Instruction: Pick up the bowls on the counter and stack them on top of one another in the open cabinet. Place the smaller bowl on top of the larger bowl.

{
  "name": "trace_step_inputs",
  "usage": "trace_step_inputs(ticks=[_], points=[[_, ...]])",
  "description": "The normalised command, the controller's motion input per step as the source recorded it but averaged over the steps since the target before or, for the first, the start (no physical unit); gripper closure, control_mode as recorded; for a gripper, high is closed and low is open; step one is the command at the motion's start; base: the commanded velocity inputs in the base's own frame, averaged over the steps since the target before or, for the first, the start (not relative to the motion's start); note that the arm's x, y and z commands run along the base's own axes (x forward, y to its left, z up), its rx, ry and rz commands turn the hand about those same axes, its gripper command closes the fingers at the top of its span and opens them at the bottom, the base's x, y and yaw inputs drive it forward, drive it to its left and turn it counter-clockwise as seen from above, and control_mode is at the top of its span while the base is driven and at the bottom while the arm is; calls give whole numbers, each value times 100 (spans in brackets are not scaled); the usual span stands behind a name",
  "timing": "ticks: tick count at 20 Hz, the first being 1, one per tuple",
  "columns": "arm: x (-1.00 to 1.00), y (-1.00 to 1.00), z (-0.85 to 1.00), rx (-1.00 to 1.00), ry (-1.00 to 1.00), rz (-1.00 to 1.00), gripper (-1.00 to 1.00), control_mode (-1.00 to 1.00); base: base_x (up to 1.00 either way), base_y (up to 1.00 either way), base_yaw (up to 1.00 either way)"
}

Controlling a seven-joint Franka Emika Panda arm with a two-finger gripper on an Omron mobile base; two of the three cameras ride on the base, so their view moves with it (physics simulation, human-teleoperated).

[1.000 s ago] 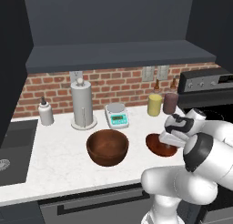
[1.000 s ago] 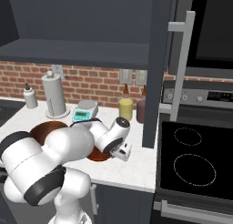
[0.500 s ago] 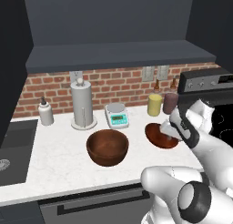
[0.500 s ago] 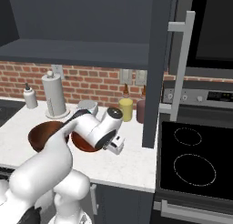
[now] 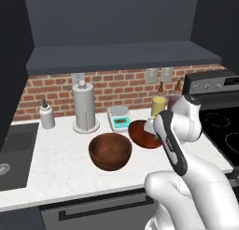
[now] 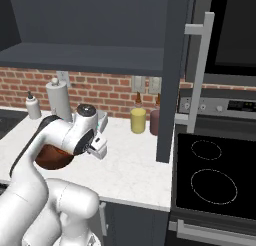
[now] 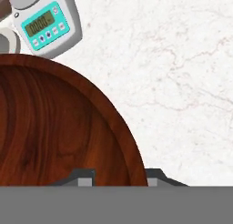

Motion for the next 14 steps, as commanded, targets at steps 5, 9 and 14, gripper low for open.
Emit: trace_step_inputs(ticks=[5, 9, 14], points=[[15, 71, 42, -12, 15, 0, 100, -100, 0, 0, 0], [33, 71, 6, -18, 16, 0, 100, -100, 0, 0, 0], [39, 56, 0, -16, 7, 0, 100, -100, 0, 0, 0]])
